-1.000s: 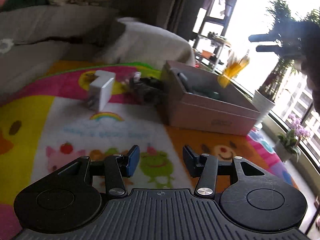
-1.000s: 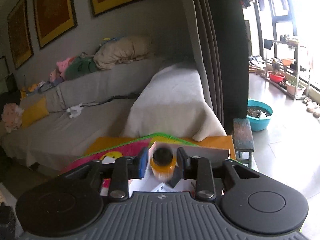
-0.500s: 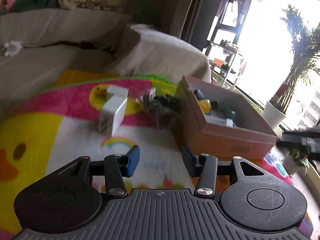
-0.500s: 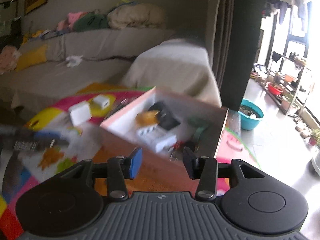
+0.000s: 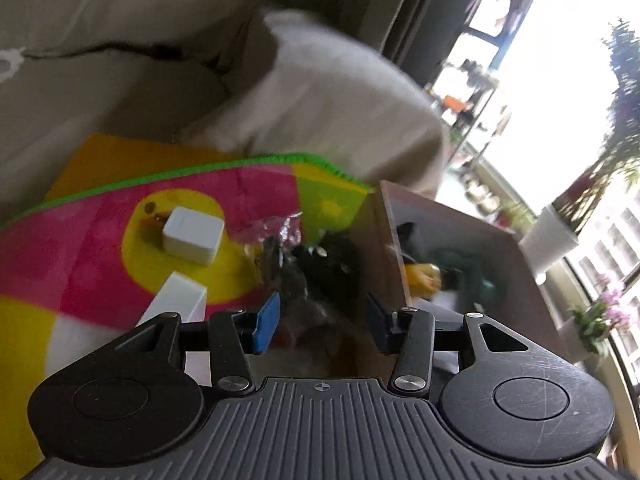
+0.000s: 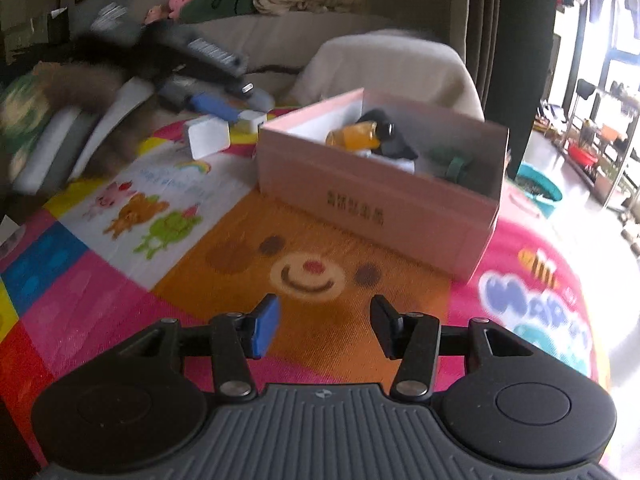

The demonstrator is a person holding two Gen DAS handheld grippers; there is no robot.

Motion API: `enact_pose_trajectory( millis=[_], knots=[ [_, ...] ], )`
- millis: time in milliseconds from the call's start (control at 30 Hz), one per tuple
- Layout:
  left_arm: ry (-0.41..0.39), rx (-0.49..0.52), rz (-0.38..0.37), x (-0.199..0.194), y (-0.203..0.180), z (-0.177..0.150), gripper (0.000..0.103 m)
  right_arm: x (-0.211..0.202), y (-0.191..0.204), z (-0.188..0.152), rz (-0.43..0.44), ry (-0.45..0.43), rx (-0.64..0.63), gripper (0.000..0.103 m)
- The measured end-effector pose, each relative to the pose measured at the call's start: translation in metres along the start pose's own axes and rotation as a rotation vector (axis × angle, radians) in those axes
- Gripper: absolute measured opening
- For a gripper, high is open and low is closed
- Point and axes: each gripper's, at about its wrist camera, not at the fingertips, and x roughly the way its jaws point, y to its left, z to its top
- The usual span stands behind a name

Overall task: Organize rigid objects
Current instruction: 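Lower the left gripper toward the bag of small parts beside the box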

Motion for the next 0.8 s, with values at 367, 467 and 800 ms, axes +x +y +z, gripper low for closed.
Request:
enact_pose_trajectory(
  millis=[367,467,800],
  knots=[
    [0.075,0.193,0.189,0.058,-0.021,0.01,0.036,0.003,-0.005,-0.01,0.044,-0.021,0.036,0.068],
    [0.062,0.287,0.23,0.062,-0.03,0.002,0.033,0.006,-0.003,-0.008,0.074,-0.007,0.022,0.078],
    [0.069,0.374,0.178,0.027,-0.026,-0.026,0.027,0.017,0.001,-0.001,0.158,0.061,-0.014,0.103]
  ],
)
